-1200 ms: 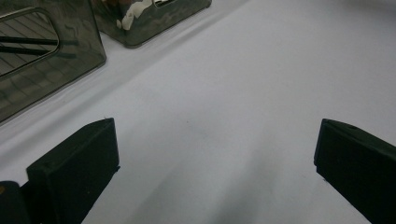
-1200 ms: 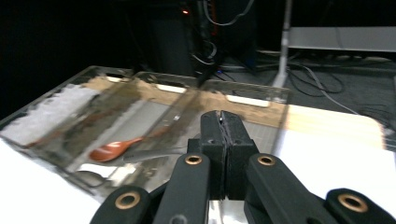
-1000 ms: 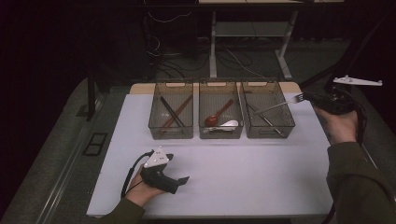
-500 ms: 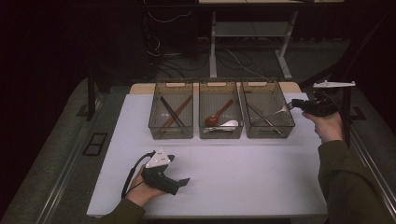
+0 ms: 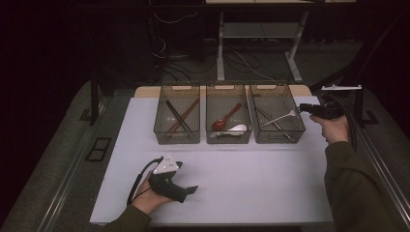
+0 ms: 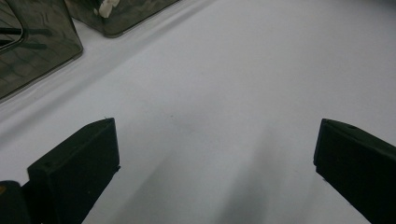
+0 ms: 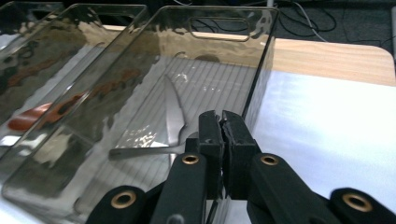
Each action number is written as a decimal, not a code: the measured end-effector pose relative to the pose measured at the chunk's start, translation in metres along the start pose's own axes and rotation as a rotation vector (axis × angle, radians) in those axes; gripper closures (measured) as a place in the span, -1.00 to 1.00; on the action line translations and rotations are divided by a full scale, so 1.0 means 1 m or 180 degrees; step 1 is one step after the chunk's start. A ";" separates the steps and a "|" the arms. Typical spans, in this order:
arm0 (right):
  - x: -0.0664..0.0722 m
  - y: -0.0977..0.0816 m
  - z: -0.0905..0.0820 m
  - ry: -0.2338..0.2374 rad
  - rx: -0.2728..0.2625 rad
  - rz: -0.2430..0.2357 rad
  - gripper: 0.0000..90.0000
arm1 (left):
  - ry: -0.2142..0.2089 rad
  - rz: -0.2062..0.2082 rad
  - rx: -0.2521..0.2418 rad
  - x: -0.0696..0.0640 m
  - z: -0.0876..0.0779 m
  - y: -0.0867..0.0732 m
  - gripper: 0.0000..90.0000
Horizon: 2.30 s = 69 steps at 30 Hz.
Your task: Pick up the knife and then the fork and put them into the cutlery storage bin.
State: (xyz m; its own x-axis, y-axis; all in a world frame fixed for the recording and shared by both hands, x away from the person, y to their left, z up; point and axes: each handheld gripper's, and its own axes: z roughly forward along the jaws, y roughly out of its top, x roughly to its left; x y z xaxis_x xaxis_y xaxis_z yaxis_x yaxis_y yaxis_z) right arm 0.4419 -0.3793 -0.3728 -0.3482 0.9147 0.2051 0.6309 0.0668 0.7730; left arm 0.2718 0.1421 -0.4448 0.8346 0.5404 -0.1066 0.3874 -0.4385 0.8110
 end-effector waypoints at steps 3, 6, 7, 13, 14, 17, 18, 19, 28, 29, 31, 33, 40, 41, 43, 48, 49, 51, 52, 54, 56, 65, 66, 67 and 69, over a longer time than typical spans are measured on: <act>0.000 0.001 0.009 -0.0090 0.0015 -0.0009 0.85 | -0.0007 0.0009 0.0014 0.000 0.001 0.000 -1.00; 0.000 0.001 0.014 -0.0253 -0.0010 -0.0126 0.53 | -0.0013 0.0006 0.0008 0.000 0.001 0.000 -1.00; 0.000 0.002 0.015 -0.0270 -0.0040 -0.0121 0.40 | -0.0011 0.0006 0.0001 0.000 0.000 0.000 -1.00; -0.004 0.003 0.005 -0.0323 -0.0156 -0.0111 -0.05 | -0.0008 0.0007 0.0002 0.001 0.000 0.000 -1.00; -0.004 0.003 0.003 -0.0331 -0.0171 -0.0118 -0.07 | -0.0005 0.0005 0.0001 0.001 0.001 0.000 -1.00; -0.005 0.002 -0.006 -0.0288 -0.0194 -0.0080 0.21 | -0.0010 0.0013 0.0015 0.000 0.001 0.000 -1.00; -0.005 0.002 -0.008 -0.0278 -0.0169 -0.0095 0.36 | -0.0008 0.0008 0.0011 0.000 0.001 0.000 -1.00; -0.005 0.001 -0.010 -0.0284 -0.0146 -0.0116 0.45 | -0.0005 0.0000 0.0013 0.001 0.001 0.000 -1.00; -0.005 -0.005 -0.010 -0.0294 0.0044 -0.0110 0.98 | -0.0012 0.0002 0.0029 0.001 0.002 0.000 -1.00; -0.004 -0.004 -0.008 -0.0300 0.0064 -0.0115 0.98 | -0.0016 0.0004 0.0032 0.001 0.002 0.000 -1.00; -0.005 -0.001 -0.001 -0.0343 0.0076 -0.0109 0.98 | -0.0025 0.0000 0.0029 0.001 0.002 0.000 -1.00; -0.006 0.004 0.008 -0.0349 0.0101 -0.0086 0.98 | -0.0030 -0.0006 0.0029 0.001 0.002 0.000 -1.00; -0.004 0.016 0.027 -0.0433 0.0139 -0.0081 0.98 | -0.0056 -0.0013 0.0023 0.003 0.003 0.000 -1.00; -0.005 0.016 0.028 -0.0463 0.0136 -0.0092 0.98 | -0.0058 -0.0017 0.0020 0.003 0.003 0.000 -1.00; -0.009 0.016 0.030 -0.0478 0.0139 -0.0052 0.98 | -0.0060 -0.0023 0.0016 0.003 0.003 0.000 -1.00; -0.010 0.016 0.026 -0.0412 0.0041 0.0041 0.98 | -0.0058 -0.0009 0.0012 0.003 0.002 0.000 -1.00; -0.007 0.015 0.024 -0.0396 0.0047 0.0018 0.98 | -0.0058 -0.0011 0.0011 0.003 0.002 0.000 -1.00; -0.003 0.015 0.019 -0.0337 -0.0012 -0.0044 0.96 | -0.0053 -0.0019 -0.0001 0.004 0.001 0.000 -1.00; 0.000 0.014 0.016 -0.0287 -0.0042 -0.0062 0.91 | -0.0049 -0.0029 -0.0013 0.003 0.001 0.000 -1.00; 0.007 0.013 0.009 -0.0201 -0.0090 -0.0102 0.85 | -0.0047 -0.0030 -0.0017 0.004 0.001 0.001 -1.00; 0.014 0.010 0.002 -0.0101 -0.0135 -0.0136 0.71 | -0.0039 -0.0045 -0.0024 0.004 0.001 0.001 -1.00; 0.042 -0.005 -0.015 0.0213 -0.0177 -0.0441 0.10 | -0.0008 -0.0042 -0.0021 0.004 -0.001 0.001 -1.00; 0.045 -0.008 -0.017 0.0242 -0.0185 -0.0451 0.05 | -0.0005 -0.0045 -0.0020 0.004 -0.001 0.001 -1.00; 0.047 -0.010 -0.019 0.0271 -0.0204 -0.0481 0.00 | -0.0008 -0.0049 -0.0025 0.004 -0.001 0.001 -1.00; 0.052 -0.015 -0.022 0.0314 -0.0206 -0.0534 -0.06 | -0.0010 -0.0053 -0.0038 0.005 -0.001 0.001 -1.00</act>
State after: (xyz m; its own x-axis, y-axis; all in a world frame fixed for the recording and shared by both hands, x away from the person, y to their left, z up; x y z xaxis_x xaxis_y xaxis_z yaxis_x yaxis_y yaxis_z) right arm 0.3989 -0.3413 -0.3599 -0.5128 0.8493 0.1257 0.5136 0.1861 0.8376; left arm 0.2756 0.1448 -0.4441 0.8293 0.5453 -0.1220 0.3966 -0.4207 0.8159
